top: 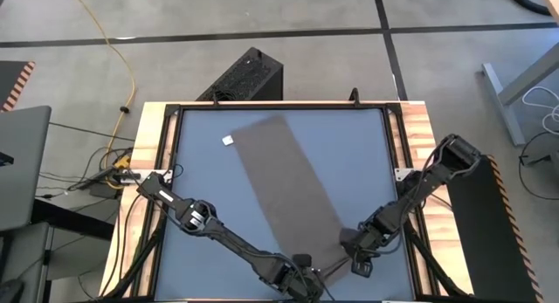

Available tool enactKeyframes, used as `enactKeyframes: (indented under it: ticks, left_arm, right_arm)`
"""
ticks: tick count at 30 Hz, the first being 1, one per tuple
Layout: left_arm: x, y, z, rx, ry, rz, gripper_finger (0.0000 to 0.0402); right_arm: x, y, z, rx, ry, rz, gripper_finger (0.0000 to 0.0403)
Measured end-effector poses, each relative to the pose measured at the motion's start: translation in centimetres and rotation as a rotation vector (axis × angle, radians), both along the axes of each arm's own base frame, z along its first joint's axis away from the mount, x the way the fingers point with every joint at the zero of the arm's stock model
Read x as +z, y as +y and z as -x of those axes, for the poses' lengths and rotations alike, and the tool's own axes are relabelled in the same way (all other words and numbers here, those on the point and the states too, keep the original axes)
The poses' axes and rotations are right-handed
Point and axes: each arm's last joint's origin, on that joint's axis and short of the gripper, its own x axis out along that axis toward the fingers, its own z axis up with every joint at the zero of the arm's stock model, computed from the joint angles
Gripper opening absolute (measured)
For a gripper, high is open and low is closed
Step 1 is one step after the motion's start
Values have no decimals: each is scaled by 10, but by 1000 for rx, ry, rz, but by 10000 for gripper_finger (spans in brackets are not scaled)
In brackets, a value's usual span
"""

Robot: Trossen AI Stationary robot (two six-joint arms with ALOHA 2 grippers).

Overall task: Roll towel into tight, uniform cylinder
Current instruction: Roll the gray towel

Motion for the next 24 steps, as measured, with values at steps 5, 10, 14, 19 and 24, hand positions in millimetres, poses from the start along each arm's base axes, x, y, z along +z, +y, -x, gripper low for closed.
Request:
enactKeyframes:
  ticks: [5,10,14,19,24]
  left_arm:
    - [2,-8,3,49,-36,-2,1]
    - [13,-15,3,44,-99,33,0]
    - [17,-17,0,37,-138,68,0]
    - [39,-17,3,29,-193,66,0]
    - [41,-18,8,37,-185,39,0]
  right_arm:
    - [0,-5,-5,-13,-3,2,29]
    - [0,-3,-3,7,1,-13,29]
    - [0,1,0,15,1,-19,29]
    - [1,7,2,33,-22,-35,29]
    - [1,8,3,22,-32,-25,29]
